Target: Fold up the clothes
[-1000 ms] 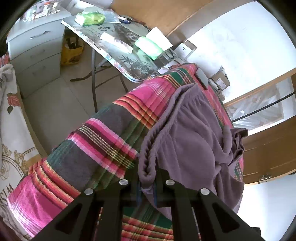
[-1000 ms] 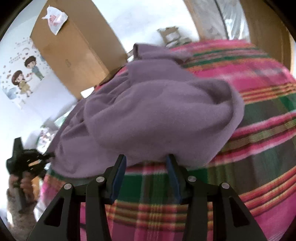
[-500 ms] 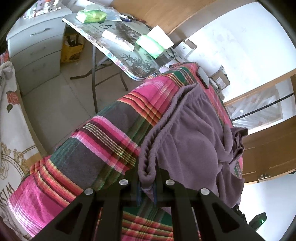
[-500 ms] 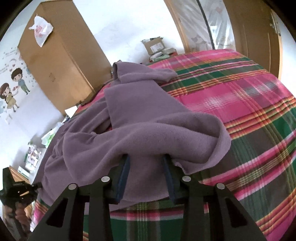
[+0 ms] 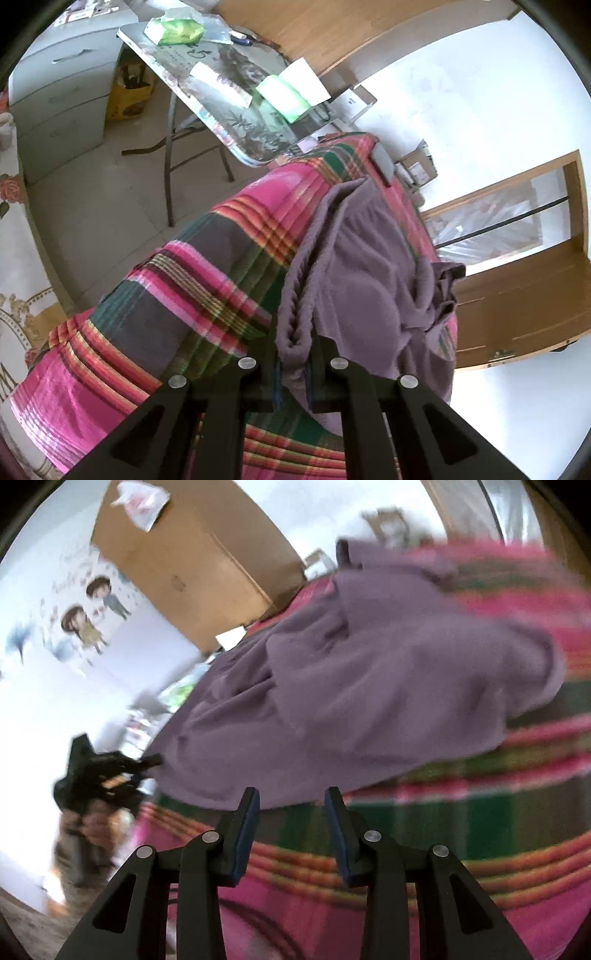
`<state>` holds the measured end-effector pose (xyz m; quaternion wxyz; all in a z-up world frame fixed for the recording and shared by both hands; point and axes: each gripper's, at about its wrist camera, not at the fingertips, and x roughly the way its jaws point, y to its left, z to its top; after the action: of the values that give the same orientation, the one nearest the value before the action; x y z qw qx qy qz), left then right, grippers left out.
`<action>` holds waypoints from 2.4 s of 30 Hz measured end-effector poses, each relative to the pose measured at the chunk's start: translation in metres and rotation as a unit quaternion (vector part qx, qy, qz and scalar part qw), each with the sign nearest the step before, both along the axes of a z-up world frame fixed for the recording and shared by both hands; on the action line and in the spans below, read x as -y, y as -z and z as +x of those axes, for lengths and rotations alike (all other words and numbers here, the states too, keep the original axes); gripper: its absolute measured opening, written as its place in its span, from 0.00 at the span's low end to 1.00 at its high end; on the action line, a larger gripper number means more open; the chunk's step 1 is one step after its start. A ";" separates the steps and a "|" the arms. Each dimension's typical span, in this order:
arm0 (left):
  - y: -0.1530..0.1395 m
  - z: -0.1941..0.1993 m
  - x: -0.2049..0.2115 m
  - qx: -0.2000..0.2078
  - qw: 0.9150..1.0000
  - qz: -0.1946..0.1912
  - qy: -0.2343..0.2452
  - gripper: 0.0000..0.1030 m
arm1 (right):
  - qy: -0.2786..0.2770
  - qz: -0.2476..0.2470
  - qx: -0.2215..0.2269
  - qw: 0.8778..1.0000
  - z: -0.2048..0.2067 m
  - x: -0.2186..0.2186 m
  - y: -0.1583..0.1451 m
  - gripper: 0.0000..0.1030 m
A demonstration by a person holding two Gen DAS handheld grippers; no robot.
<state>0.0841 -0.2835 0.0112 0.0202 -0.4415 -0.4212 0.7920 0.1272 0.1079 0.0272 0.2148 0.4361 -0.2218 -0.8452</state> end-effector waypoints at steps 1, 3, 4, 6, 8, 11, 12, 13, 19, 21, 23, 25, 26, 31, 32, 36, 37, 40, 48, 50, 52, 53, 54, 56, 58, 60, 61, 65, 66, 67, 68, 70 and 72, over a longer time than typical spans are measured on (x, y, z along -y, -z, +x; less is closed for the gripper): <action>-0.002 0.000 0.001 -0.004 1.000 0.007 0.000 0.09 | 0.003 0.001 0.003 1.000 0.001 0.002 0.002 0.37; -0.007 0.000 0.003 -0.012 1.000 0.016 -0.001 0.09 | 0.006 -0.004 0.009 1.000 0.002 0.005 0.006 0.37; -0.010 0.000 0.004 -0.015 1.000 0.018 -0.001 0.09 | 0.001 -0.013 0.017 1.000 0.002 0.008 0.009 0.37; -0.015 0.000 0.004 -0.023 0.999 0.022 0.004 0.09 | 0.000 -0.028 0.034 0.999 0.001 0.013 0.014 0.37; -0.019 0.000 0.004 -0.030 0.999 0.028 0.008 0.09 | 0.004 -0.052 0.050 0.997 -0.001 0.016 0.020 0.37; -0.021 0.000 0.005 -0.030 0.999 0.029 0.010 0.09 | 0.020 -0.084 0.069 0.994 -0.006 0.015 0.027 0.37; -0.020 0.000 0.006 -0.030 0.999 0.030 0.010 0.09 | 0.029 -0.090 0.071 0.993 -0.008 0.014 0.027 0.37; -0.020 0.000 0.007 -0.029 0.999 0.032 0.009 0.09 | 0.037 -0.097 0.073 0.992 -0.010 0.012 0.028 0.37; -0.019 0.006 0.012 -0.030 0.999 0.039 0.006 0.09 | 0.087 -0.136 0.084 0.983 -0.021 0.003 0.032 0.38; -0.017 0.007 0.013 -0.028 0.999 0.041 0.004 0.09 | 0.104 -0.149 0.087 0.980 -0.025 0.001 0.033 0.38; -0.016 0.008 0.014 -0.027 0.999 0.040 0.006 0.09 | 0.120 -0.162 0.091 0.975 -0.029 -0.002 0.034 0.38; -0.013 0.009 0.015 -0.021 0.999 0.041 0.002 0.09 | 0.139 -0.169 0.093 0.971 -0.032 -0.006 0.035 0.38; -0.011 0.009 0.015 -0.019 0.999 0.041 0.001 0.09 | 0.152 -0.163 0.091 0.971 -0.032 -0.008 0.033 0.38; -0.002 0.011 0.018 -0.007 0.999 0.044 -0.005 0.09 | 0.176 -0.124 0.085 0.973 -0.037 -0.011 0.028 0.22; -0.002 0.011 0.018 -0.005 0.999 0.043 -0.006 0.09 | 0.179 -0.117 0.087 0.973 -0.038 -0.011 0.027 0.19; -0.001 0.012 0.017 0.000 0.999 0.037 -0.008 0.09 | 0.175 -0.111 0.086 0.974 -0.039 -0.012 0.026 0.09; 0.000 0.012 0.016 0.000 0.999 0.035 -0.007 0.09 | 0.173 -0.111 0.085 0.975 -0.038 -0.012 0.025 0.08; 0.001 0.014 0.016 0.003 0.999 0.032 -0.007 0.09 | 0.168 -0.105 0.073 0.977 -0.031 -0.016 0.023 0.05; 0.003 0.023 0.011 0.010 1.000 0.025 -0.001 0.09 | 0.155 -0.090 0.022 0.984 -0.004 -0.023 0.005 0.03; 0.005 0.025 0.010 0.013 1.000 0.022 0.001 0.09 | 0.152 -0.084 0.013 0.985 0.004 -0.022 0.000 0.03; 0.007 0.028 0.008 0.016 1.000 0.020 0.003 0.09 | 0.150 -0.082 0.010 0.985 0.011 -0.022 -0.002 0.03; 0.008 0.030 0.007 0.017 1.000 0.019 0.005 0.09 | 0.149 -0.082 0.009 0.985 0.015 -0.023 -0.003 0.03; 0.009 0.031 0.007 0.018 1.000 0.018 0.005 0.09 | 0.149 -0.082 0.009 0.985 0.019 -0.023 -0.003 0.03; 0.010 0.035 0.007 0.021 1.000 0.018 0.006 0.09 | 0.149 -0.083 0.010 0.985 0.028 -0.025 -0.001 0.03; 0.012 0.038 0.007 0.023 1.000 0.019 0.007 0.09 | 0.148 -0.083 0.010 0.985 0.034 -0.025 0.000 0.03; 0.012 0.042 0.006 0.024 1.000 0.017 0.008 0.09 | 0.146 -0.083 0.010 0.986 0.041 -0.026 0.000 0.03; 0.012 0.044 0.006 0.025 1.000 0.013 0.008 0.09 | 0.144 -0.082 0.009 0.986 0.045 -0.025 -0.001 0.03; 0.015 0.049 0.008 0.026 1.000 0.010 0.006 0.09 | 0.133 -0.075 0.003 0.988 0.056 -0.023 -0.005 0.03; 0.016 0.050 0.008 0.027 1.000 0.009 0.006 0.09 | 0.129 -0.071 0.005 0.989 0.058 -0.021 -0.004 0.03; 0.016 0.051 0.009 0.027 1.000 0.008 0.005 0.09 | 0.125 -0.068 0.007 0.990 0.060 -0.020 -0.004 0.03; 0.017 0.053 0.010 0.027 1.000 0.007 0.005 0.09 | 0.121 -0.065 0.010 0.990 0.062 -0.018 -0.002 0.03; 0.019 0.055 0.011 0.028 1.000 0.007 0.004 0.09 | 0.116 -0.060 0.020 0.991 0.065 -0.016 0.004 0.03; 0.021 0.056 0.012 0.030 1.000 0.008 0.002 0.09 | 0.113 -0.058 0.032 0.991 0.066 -0.015 0.010 0.03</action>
<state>0.1400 -0.2957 -0.0094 0.0127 -0.4657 -0.4273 0.7748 0.1928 0.1231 0.0169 0.1360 0.4217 -0.3251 -0.8355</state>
